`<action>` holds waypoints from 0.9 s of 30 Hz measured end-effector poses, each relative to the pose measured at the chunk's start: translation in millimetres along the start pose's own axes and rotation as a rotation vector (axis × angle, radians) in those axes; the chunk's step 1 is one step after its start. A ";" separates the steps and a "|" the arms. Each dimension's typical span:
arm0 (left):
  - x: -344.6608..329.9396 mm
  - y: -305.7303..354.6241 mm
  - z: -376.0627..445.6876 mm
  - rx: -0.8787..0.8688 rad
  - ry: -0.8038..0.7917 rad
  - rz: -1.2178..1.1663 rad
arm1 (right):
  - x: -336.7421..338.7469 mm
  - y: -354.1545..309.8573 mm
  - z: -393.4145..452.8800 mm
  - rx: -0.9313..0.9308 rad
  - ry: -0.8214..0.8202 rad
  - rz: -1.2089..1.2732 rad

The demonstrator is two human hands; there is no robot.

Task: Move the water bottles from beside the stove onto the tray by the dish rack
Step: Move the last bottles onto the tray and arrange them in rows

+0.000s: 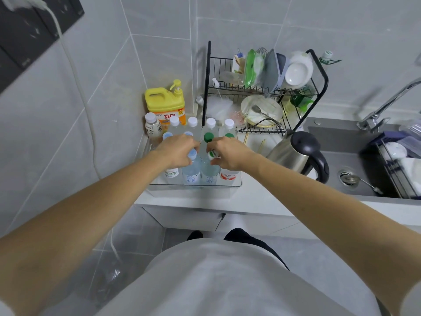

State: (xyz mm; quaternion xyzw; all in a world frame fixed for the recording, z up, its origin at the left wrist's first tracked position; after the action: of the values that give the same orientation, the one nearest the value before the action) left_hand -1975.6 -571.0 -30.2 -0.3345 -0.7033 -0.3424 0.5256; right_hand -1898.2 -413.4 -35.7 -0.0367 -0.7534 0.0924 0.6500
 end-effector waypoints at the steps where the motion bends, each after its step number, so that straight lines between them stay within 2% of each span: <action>1: -0.1 0.1 0.2 -0.003 -0.008 -0.002 | 0.1 0.5 -0.3 0.000 -0.002 0.005; 5: -0.4 0.4 -0.1 -0.018 -0.034 -0.015 | 3.9 6.9 -3.1 -0.007 -0.009 0.090; 9: -3.3 -0.4 0.8 -0.015 -0.063 -0.053 | 16.0 20.2 -9.1 -0.013 0.052 0.153; 16: -6.1 3.7 4.0 -0.034 -0.088 -0.026 | 18.4 48.5 -25.5 -0.034 0.079 0.118; 27: -7.9 1.2 7.2 0.022 -0.090 -0.011 | 5.6 55.5 -29.0 -0.067 -0.022 0.001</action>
State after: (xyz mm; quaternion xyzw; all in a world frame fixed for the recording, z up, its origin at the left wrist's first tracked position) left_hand -1976.5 -565.2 -39.2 -0.3397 -0.7319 -0.3222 0.4950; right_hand -1874.0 -355.3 -36.6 -0.0577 -0.7633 0.0680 0.6399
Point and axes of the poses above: each hand's wrist, its own z-axis towards the middle knuckle, its own x-axis out of the back of the hand, y = z × x, the point moved 3 cm from there along z, towards the middle knuckle, and after that the axes turned 5 degrees about -x, right-handed, at the moved point
